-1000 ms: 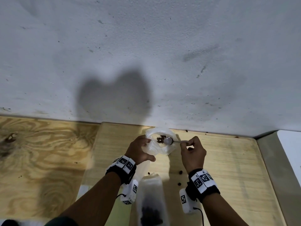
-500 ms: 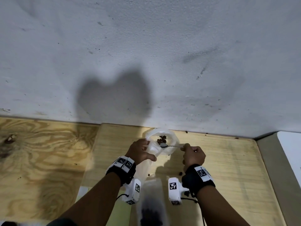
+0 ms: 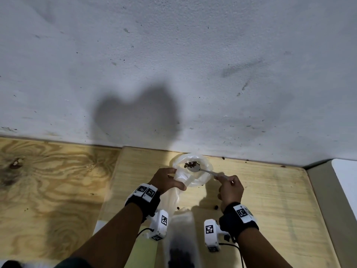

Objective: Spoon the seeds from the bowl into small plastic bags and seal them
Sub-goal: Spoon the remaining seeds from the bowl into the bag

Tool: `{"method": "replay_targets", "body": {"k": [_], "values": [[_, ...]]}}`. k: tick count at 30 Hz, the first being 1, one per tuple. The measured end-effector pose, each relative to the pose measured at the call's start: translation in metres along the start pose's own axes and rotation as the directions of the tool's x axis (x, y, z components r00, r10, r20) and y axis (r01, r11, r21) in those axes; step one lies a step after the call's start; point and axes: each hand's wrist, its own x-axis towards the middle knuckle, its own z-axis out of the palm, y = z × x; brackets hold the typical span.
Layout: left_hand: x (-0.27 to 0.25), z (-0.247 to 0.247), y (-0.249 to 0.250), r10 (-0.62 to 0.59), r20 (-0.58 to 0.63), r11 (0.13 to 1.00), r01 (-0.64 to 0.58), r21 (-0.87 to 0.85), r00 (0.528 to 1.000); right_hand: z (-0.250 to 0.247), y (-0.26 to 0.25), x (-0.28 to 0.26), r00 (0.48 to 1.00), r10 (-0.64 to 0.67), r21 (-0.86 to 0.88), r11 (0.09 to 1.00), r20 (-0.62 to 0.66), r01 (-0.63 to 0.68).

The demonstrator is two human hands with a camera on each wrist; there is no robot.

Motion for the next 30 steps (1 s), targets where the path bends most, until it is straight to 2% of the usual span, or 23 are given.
{"method": "replay_targets", "body": {"k": [7,14,17,20,22,24,26,28,30], "values": [[-0.005,0.0,0.003,0.007,0.004,0.999,-0.006,-0.054,1.0,-0.022,-0.01,-0.004,0.991,-0.091,0.044,0.995,0.098,0.087],[-0.006,0.006,0.004,0.048,-0.021,0.998,-0.049,-0.026,0.999,-0.037,-0.041,-0.012,0.945,-0.283,0.139,0.955,0.164,0.262],[-0.005,0.008,0.005,0.062,-0.03,0.998,-0.062,-0.01,0.998,-0.033,-0.053,-0.012,0.892,-0.38,0.061,0.924,0.243,0.377],[-0.004,0.009,0.004,0.071,-0.033,0.997,-0.071,0.003,0.997,-0.026,-0.06,-0.015,0.785,-0.485,-0.067,0.834,0.386,0.548],[-0.004,0.009,0.003,0.067,-0.029,0.998,-0.067,-0.007,0.997,-0.025,-0.062,-0.015,0.749,-0.501,-0.118,0.792,0.434,0.599],[-0.005,0.008,0.003,0.055,-0.036,0.998,-0.056,-0.033,0.998,-0.028,-0.061,-0.012,0.764,-0.53,-0.109,0.792,0.368,0.601],[-0.005,0.007,0.003,0.036,-0.038,0.997,-0.039,-0.065,0.999,-0.031,-0.057,-0.009,0.802,-0.54,-0.082,0.814,0.256,0.574],[-0.004,0.007,0.002,0.025,-0.047,0.996,-0.029,-0.086,0.999,-0.03,-0.05,-0.008,0.835,-0.52,-0.12,0.831,0.181,0.544],[-0.002,0.007,0.002,0.021,-0.049,0.997,-0.025,-0.071,0.999,-0.025,-0.041,-0.01,0.841,-0.517,-0.193,0.819,0.162,0.541]]}}
